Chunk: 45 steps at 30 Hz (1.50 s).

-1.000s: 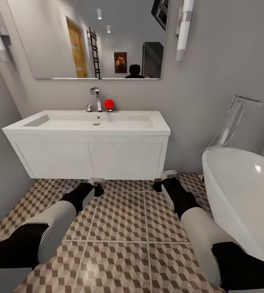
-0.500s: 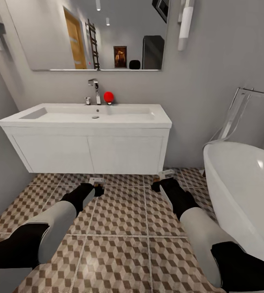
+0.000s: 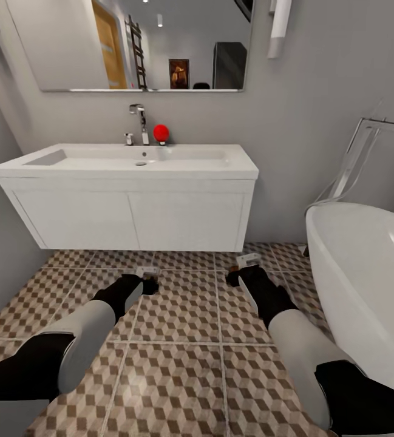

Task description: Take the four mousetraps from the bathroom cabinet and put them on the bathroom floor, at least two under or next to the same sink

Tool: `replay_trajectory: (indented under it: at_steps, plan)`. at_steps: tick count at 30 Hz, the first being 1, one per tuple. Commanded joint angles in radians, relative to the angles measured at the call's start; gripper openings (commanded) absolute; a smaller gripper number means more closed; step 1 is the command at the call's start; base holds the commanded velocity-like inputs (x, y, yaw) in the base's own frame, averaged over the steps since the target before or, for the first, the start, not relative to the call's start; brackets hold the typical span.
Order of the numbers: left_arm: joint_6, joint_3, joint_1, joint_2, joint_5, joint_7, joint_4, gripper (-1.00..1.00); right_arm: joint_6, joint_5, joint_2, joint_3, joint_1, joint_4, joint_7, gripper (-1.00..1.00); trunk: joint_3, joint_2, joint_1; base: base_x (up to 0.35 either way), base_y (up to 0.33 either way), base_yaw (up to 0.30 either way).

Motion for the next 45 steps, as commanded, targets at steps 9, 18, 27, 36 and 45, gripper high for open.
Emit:
replay_trajectory:
  at_steps: [9, 18, 27, 36, 45]
  plan:
    - [0.006, 0.001, 0.0, -0.001, -0.008, -0.001, -0.001, -1.0, 0.006, 0.001, -0.001, 0.003, 0.0, -0.001, -0.001, -1.0, -0.044, -0.064, 0.034, 0.0, 0.0, 0.0]
    - [0.006, 0.001, 0.0, -0.001, -0.008, -0.001, -0.001, -1.0, 0.006, 0.002, -0.002, 0.003, 0.0, -0.001, -0.001, -1.0, -0.086, -0.127, 0.069, 0.0, 0.0, 0.0]
    - [0.006, 0.001, 0.0, -0.001, -0.008, -0.001, -0.002, -1.0, 0.005, 0.001, -0.003, 0.003, 0.0, -0.001, -0.001, -1.0, -0.131, -0.176, 0.097, 0.0, 0.0, 0.0]
    - [0.006, 0.001, 0.0, -0.001, -0.008, -0.001, -0.002, -1.0, -0.026, 0.0, -0.003, 0.003, 0.0, 0.006, -0.001, -1.0, -0.18, -0.178, 0.101, 0.0, 0.0, 0.0]
    - [0.006, 0.001, 0.0, -0.001, -0.008, -0.001, -0.002, -1.0, -0.028, 0.0, -0.003, 0.004, 0.0, 0.007, -0.001, -1.0, -0.229, -0.18, 0.105, 0.0, 0.0, 0.0]
